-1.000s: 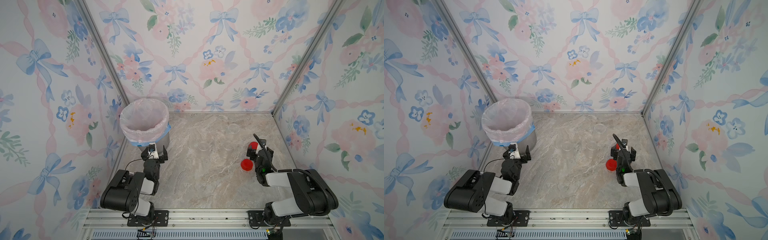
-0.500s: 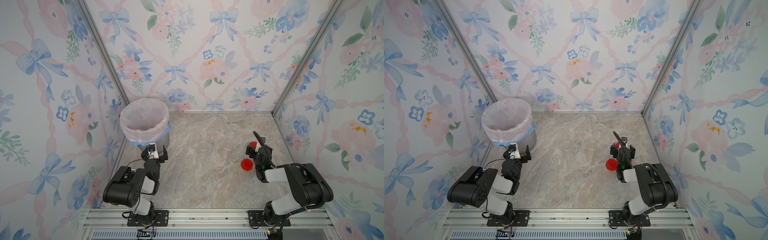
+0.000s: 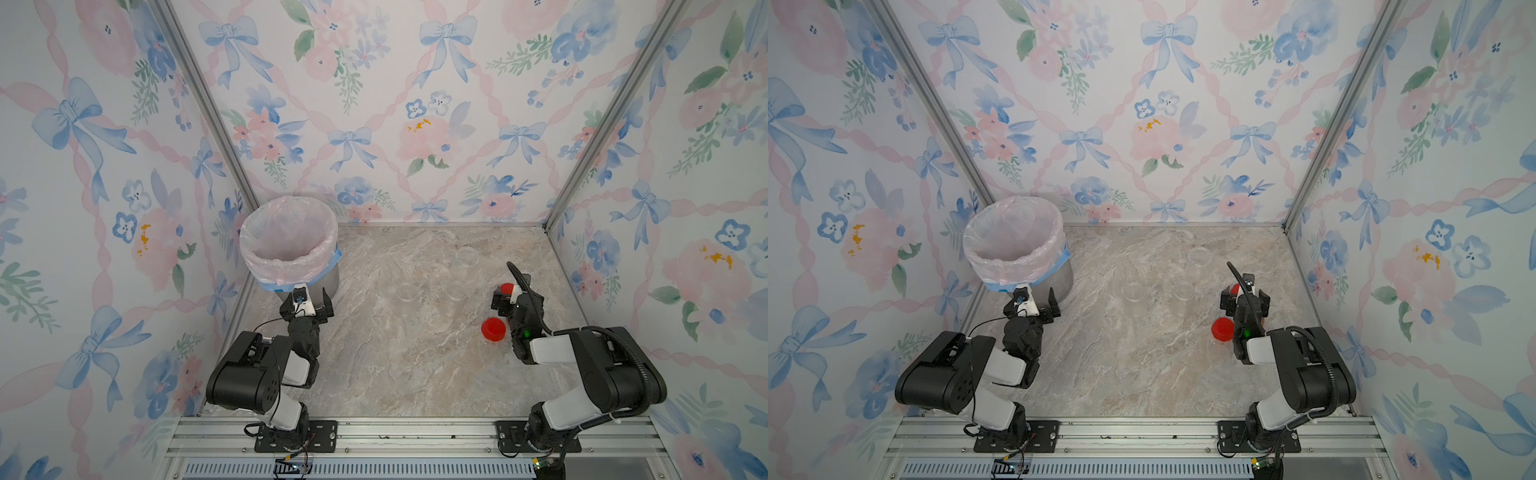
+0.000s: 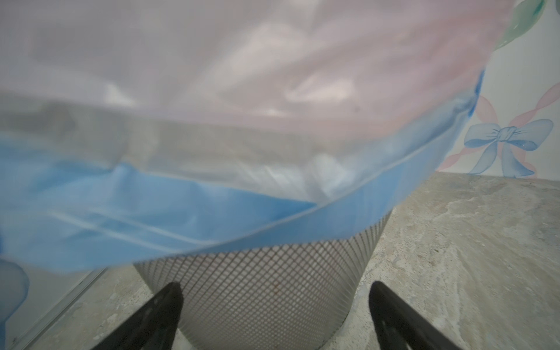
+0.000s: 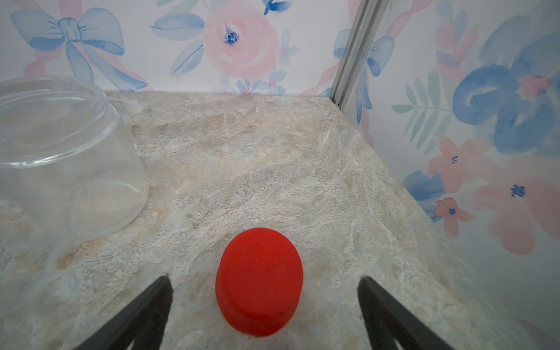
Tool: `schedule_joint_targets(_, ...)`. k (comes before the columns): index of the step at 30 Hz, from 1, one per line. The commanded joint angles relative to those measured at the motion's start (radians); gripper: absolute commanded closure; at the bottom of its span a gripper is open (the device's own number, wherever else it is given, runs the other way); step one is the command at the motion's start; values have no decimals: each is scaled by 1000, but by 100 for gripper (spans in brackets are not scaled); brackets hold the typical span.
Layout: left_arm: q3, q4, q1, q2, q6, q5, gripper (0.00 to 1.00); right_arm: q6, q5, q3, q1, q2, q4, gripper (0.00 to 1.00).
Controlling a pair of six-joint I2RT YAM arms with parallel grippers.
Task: Empty moldy peanuts from jars
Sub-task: Reset both arms
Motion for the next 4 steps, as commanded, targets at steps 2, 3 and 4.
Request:
schedule_joint_targets(2, 20, -6, 7, 12, -22, -26, 2, 22, -30, 21, -15, -2, -4, 2)
schedule_joint_targets(3, 20, -8, 7, 11, -21, -25, 2, 20, -30, 21, -16, -2, -4, 2)
schedule_joint_targets(4, 20, -8, 7, 11, -22, -26, 2, 20, -29, 21, -16, -2, -3, 3)
